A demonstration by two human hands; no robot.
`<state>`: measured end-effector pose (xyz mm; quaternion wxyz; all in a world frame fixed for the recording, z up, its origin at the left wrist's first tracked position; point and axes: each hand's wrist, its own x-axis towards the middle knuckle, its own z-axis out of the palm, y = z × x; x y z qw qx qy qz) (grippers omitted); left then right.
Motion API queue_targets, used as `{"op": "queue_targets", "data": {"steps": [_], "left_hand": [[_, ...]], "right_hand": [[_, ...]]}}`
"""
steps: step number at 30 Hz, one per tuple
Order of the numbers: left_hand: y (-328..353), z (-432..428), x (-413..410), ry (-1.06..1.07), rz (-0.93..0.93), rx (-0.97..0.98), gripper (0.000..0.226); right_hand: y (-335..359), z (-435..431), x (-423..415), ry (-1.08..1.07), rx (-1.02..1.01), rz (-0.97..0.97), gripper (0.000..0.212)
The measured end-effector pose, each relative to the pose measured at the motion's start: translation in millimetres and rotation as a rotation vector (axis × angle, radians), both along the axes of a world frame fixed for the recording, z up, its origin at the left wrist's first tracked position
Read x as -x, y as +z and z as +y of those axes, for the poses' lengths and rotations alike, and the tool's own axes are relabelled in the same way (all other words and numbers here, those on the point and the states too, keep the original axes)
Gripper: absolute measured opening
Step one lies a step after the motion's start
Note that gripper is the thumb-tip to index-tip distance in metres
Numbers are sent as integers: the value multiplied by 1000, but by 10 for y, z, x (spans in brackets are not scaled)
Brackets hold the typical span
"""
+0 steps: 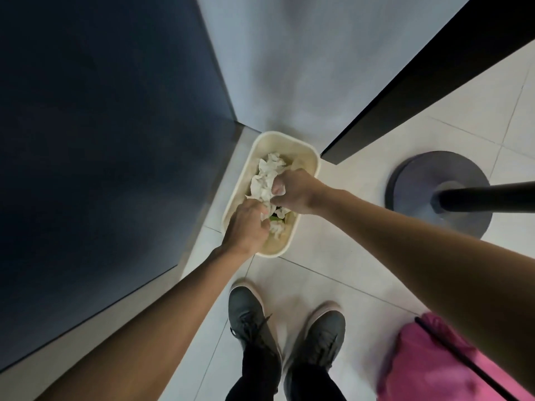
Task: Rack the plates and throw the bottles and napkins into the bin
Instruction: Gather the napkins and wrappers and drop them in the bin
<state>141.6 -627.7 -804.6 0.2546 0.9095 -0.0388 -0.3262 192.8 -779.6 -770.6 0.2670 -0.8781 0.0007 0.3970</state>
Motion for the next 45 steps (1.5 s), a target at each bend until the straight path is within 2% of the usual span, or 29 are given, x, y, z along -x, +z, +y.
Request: {"op": "queue_targets", "data": {"steps": [5,11,18,22,33,39,45], "left_hand": [[294,64,68,164,7,116,31],[933,187,228,290,-2,181,31],[1984,169,252,217,-130,175,46],[2720,154,226,243,-201,197,45],[4923,359,527,371,-387,278,40],[5817,500,760,450,-479,410,30],[6628,879,713,601,-626,452,21]], "right_hand": [[197,-56,111,-65,1,-28,29],[937,-231,280,-81,-46,-72,35],[1932,-263,569,29,-42,-260,56],[2654,-266,721,-1,-91,-364,55],[4736,-188,1043,-9,-206,-502,49],[5608,43,1096,98,-293,-590,47],[6349,553,715,218,-419,-720,38]]}}
